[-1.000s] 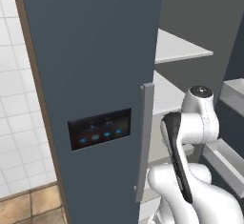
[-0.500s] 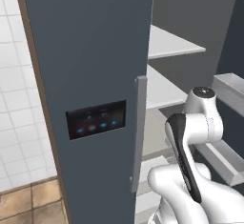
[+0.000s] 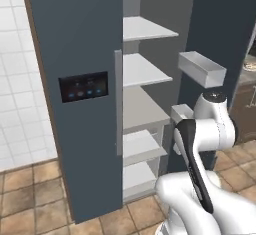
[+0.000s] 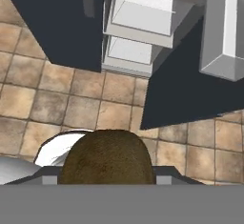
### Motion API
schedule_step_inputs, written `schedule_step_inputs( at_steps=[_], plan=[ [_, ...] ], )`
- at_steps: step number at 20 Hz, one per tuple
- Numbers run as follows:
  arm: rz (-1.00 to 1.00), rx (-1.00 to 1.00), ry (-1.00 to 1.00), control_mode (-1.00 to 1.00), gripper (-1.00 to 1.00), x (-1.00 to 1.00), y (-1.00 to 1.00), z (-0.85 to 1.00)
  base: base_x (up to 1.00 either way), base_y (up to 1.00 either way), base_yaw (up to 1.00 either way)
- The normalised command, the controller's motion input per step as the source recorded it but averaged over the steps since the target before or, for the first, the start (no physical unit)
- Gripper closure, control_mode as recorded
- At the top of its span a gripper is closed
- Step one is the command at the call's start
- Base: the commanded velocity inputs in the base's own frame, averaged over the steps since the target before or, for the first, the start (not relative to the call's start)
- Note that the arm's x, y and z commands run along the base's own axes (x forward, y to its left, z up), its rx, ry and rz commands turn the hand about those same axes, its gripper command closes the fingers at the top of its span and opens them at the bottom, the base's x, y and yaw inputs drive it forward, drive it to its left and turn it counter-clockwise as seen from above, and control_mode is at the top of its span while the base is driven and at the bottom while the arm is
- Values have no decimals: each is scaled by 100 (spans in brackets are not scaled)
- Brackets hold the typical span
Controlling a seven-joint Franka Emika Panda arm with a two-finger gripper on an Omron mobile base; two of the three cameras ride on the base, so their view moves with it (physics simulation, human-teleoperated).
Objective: Place the cold items (potato and kiwi) from the fridge in one tupperware on the dining counter. Place the warm items (kebab skewer and hot dog) in the stove area in another tupperware.
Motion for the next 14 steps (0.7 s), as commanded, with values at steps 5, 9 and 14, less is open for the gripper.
schedule_step_inputs(
  at_steps=[5, 9, 14],
  plan=[
    [0, 0, 0, 100, 100, 0, 0, 0, -100, 0, 0],
    [0, 0, 0, 100, 100, 0, 0, 0, -100, 0, 0],
    [0, 0, 0, 100, 100, 0, 0, 0, -100, 3, 0]
  ],
)
